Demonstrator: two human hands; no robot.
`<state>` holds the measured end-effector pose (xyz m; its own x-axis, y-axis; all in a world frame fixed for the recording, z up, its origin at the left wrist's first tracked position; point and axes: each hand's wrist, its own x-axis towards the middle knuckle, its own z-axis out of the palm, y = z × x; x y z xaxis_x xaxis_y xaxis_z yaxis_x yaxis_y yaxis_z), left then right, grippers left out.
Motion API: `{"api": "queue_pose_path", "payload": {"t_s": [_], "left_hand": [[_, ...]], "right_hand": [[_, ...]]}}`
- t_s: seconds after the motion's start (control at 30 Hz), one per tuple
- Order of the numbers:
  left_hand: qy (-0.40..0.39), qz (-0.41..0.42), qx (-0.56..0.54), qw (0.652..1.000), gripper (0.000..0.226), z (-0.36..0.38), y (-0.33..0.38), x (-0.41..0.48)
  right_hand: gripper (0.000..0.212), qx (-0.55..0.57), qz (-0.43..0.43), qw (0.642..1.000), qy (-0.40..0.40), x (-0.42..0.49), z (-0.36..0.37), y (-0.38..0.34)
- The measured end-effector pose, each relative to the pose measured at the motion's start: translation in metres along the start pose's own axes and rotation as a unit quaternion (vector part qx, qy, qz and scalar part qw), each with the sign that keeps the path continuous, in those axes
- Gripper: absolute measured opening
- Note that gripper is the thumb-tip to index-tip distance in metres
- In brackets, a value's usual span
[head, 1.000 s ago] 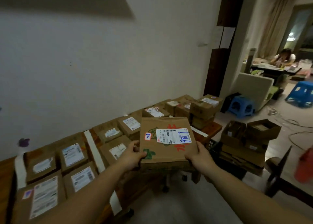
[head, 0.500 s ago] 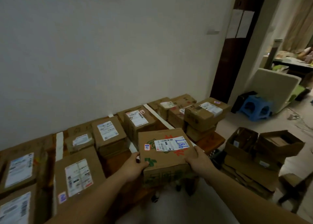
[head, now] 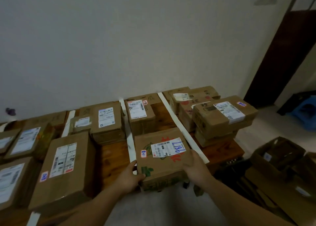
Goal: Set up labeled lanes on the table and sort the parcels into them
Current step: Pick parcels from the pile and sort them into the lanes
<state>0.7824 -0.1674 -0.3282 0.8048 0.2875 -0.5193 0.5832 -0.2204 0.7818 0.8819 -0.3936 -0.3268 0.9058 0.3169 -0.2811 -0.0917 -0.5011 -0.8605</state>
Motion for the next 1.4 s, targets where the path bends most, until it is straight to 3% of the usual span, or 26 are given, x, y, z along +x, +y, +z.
{"api": "queue_pose_path", "payload": {"t_s": [0.13,0.43,0.57,0.67,0.87,1.03,1.27,1.4], "left_hand": [[0.025,0.017,-0.030,0.999,0.079,0.008,-0.011,0.003],[0.030,0.009,-0.002,1.000,0.080,0.003,-0.009,0.008],[0.031,0.027,0.057,0.998,0.078,-0.006,0.005,0.003],[0.064,0.056,0.085,0.993,0.077,-0.031,0.018,-0.010],[0.154,0.079,0.160,0.972,0.075,-0.122,0.018,-0.067],[0.225,0.072,0.200,0.951,0.075,-0.223,-0.029,-0.136],[0.313,-0.022,0.232,0.921,0.076,-0.393,-0.131,-0.253],[0.352,-0.070,0.188,0.914,0.078,-0.473,-0.180,-0.315]], "right_hand": [[0.058,-0.001,-0.031,0.998,-0.063,0.007,0.007,0.010],[0.067,-0.042,-0.021,0.996,-0.079,0.027,0.015,0.011],[0.077,-0.176,-0.012,0.984,-0.041,0.036,0.016,0.003],[0.071,-0.210,-0.043,0.976,-0.049,0.039,0.022,-0.026],[0.071,-0.283,-0.165,0.940,-0.095,0.019,0.078,-0.119],[0.070,-0.299,-0.240,0.907,-0.175,-0.025,0.166,-0.202],[0.076,-0.337,-0.333,0.858,-0.196,-0.107,0.333,-0.309],[0.076,-0.347,-0.353,0.837,-0.233,-0.147,0.419,-0.356]]}}
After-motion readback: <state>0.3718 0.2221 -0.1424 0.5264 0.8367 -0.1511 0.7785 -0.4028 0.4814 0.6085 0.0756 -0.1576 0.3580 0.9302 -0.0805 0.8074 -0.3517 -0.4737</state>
